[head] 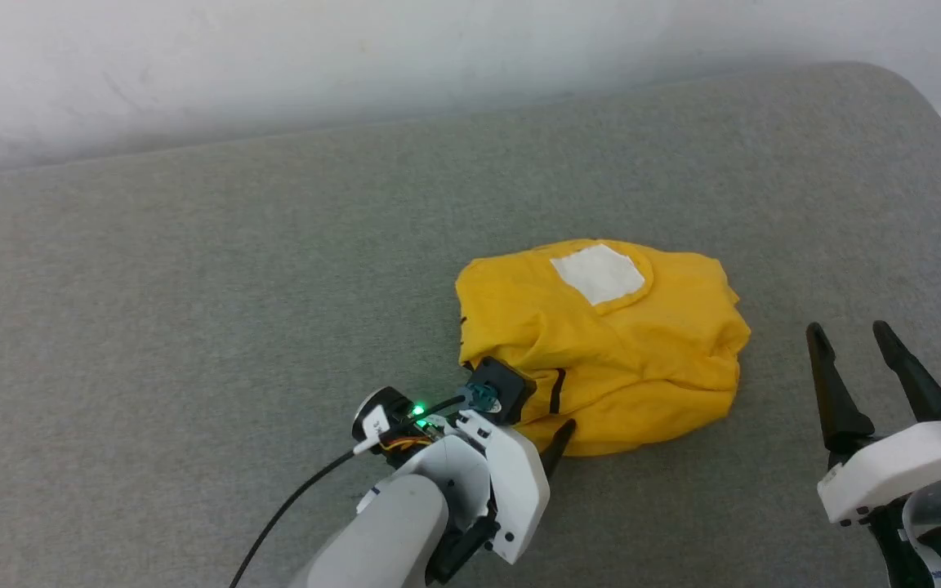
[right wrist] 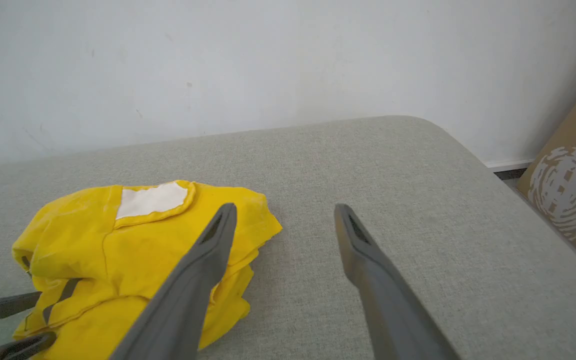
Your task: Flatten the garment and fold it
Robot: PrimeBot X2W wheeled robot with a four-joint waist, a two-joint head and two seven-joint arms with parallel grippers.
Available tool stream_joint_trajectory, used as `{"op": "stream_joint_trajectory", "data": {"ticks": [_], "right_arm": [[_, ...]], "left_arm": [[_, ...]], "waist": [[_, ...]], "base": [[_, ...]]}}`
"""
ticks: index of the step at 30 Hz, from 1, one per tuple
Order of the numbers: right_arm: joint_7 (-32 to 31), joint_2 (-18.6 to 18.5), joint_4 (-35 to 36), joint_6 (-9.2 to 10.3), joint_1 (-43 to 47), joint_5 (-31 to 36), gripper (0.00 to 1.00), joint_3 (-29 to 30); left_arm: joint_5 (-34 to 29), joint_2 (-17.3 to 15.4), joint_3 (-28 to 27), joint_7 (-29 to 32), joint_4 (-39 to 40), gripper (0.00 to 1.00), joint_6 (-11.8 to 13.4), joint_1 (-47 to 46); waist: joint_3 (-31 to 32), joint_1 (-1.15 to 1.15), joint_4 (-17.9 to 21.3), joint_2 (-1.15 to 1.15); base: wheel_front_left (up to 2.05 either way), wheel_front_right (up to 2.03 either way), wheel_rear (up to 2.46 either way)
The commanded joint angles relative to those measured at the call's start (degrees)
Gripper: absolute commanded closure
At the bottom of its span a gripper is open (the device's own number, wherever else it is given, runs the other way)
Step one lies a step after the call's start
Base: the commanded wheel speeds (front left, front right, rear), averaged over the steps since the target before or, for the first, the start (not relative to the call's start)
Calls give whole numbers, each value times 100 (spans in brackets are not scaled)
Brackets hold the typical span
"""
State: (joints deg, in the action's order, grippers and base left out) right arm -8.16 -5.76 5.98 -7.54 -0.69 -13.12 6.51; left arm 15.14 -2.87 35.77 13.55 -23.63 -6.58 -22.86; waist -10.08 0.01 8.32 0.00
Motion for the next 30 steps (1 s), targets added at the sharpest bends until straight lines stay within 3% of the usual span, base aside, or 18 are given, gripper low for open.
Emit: {"op": "stream_joint_trajectory", "data": {"ticks": [1,2,3,4,11,15,23,30], "right_arm": [[62,40,-67,5,-28,26,0,51],[72,52,-103,5,-25,38,0,59],[85,62,-135,5,-18,50,0,62],[94,74,-164,5,-12,51,0,66],[91,105,-213,5,18,92,0,42],[71,90,-171,5,83,116,0,97],[-1,121,-104,5,234,115,0,116],[-83,147,-127,5,299,145,0,30]], "left_arm": [[48,-1,80,32,-172,0,-14,-151],[69,-1,124,39,-275,10,-11,-203],[107,-1,162,28,-373,59,-10,-243],[160,-1,198,12,-459,100,-7,-279],[545,-1,335,-316,-601,100,17,-392],[834,-1,49,-782,-352,100,168,-274],[1294,-504,-969,-1462,773,100,829,454],[1625,-1083,-1830,-1381,1027,100,1575,1431]], "waist": [[-162,-1,168,0],[-150,-1,167,0],[-127,-1,156,0],[-112,-1,139,0],[86,-1,-123,0],[260,-1,-411,0],[467,-1,-991,0],[525,-1,-1295,0]], "base": [[0,0,0],[0,0,0],[0,0,0],[0,0,0],[0,0,0],[0,0,0],[0,0,0],[0,0,0]]}}
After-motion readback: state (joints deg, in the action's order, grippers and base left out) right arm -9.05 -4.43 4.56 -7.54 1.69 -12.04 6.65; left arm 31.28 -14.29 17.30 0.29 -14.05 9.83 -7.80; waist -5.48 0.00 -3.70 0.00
